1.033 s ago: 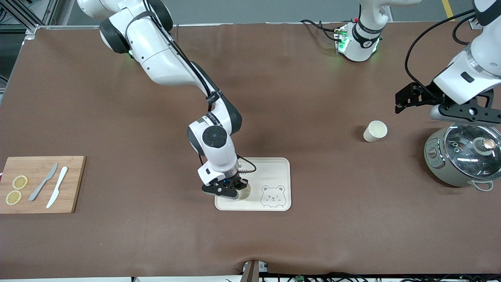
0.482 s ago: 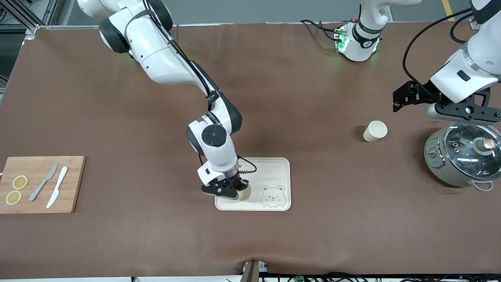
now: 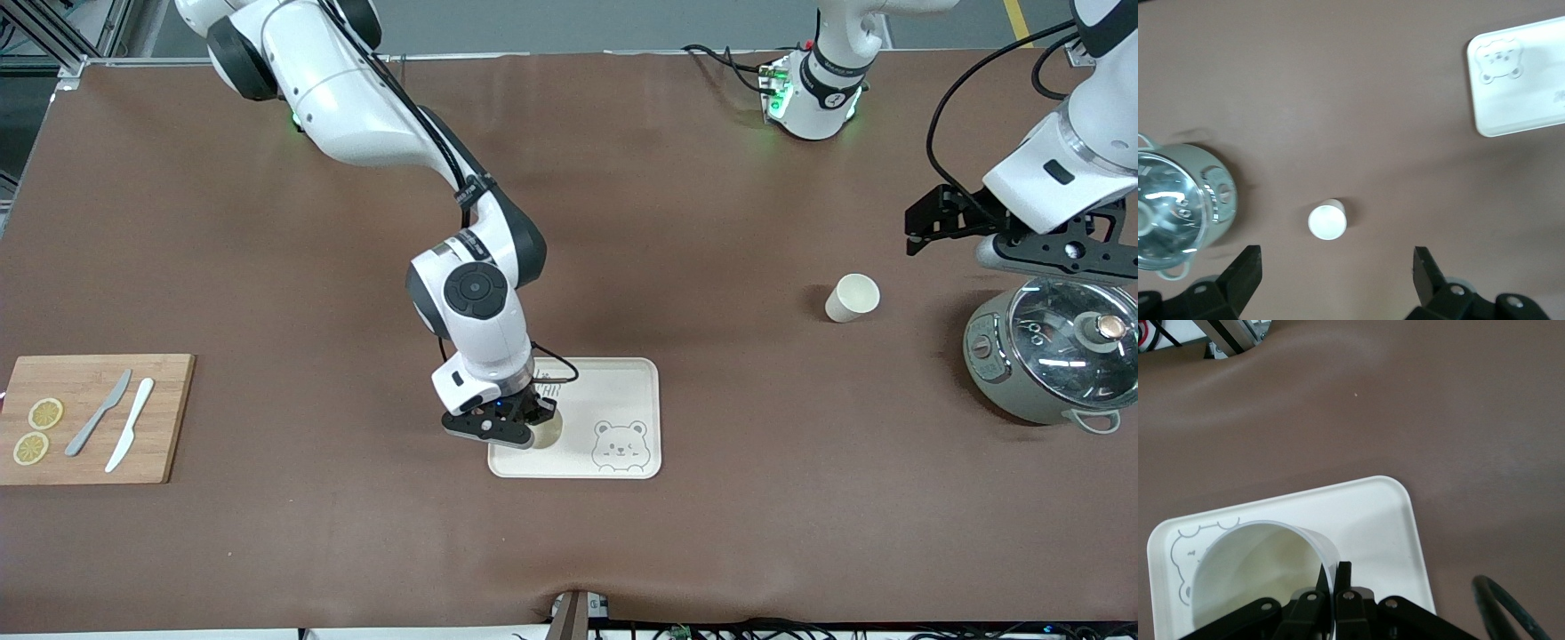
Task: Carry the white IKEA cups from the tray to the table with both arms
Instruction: 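Carry the cup toward the cutting board and lower it with the right gripper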
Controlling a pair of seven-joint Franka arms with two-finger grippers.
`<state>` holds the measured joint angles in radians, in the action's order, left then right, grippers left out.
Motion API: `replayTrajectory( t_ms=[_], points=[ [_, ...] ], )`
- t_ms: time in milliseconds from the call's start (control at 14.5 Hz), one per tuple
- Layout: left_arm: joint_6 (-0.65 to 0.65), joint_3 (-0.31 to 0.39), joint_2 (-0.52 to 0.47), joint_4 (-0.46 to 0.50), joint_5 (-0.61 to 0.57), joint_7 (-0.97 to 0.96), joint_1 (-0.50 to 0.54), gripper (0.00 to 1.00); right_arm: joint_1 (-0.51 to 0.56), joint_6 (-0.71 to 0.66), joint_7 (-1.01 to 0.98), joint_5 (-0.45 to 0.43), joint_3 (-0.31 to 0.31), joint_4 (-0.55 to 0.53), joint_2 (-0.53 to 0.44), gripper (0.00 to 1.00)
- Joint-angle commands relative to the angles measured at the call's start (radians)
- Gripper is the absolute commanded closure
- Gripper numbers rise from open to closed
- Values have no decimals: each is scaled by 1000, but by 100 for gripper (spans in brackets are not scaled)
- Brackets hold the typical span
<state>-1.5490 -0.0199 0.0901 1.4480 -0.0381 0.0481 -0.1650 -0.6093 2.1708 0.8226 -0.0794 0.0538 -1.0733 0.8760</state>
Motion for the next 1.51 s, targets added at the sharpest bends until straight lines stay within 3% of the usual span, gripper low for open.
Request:
replayTrajectory(
  t_ms=[0, 413, 688, 1033, 1446],
  points=[
    [23, 5, 11, -27, -28, 29, -5, 0, 32, -20, -89, 30, -8, -172, -151, 100],
    [36, 5, 14, -26, -13, 16, -1, 0, 124, -20, -284, 56, -8, -503, -438, 100],
    [64, 6, 22, -26, 40, -19, 7, 0, 209, -20, -459, 56, -8, -664, -567, 100],
    [63, 6, 22, -26, 37, -54, 5, 0, 318, -16, -658, 59, -8, -769, -641, 100],
    [63, 6, 20, -26, 37, -48, 9, 0, 483, 59, -1015, 187, -5, -856, -647, 100]
  ],
)
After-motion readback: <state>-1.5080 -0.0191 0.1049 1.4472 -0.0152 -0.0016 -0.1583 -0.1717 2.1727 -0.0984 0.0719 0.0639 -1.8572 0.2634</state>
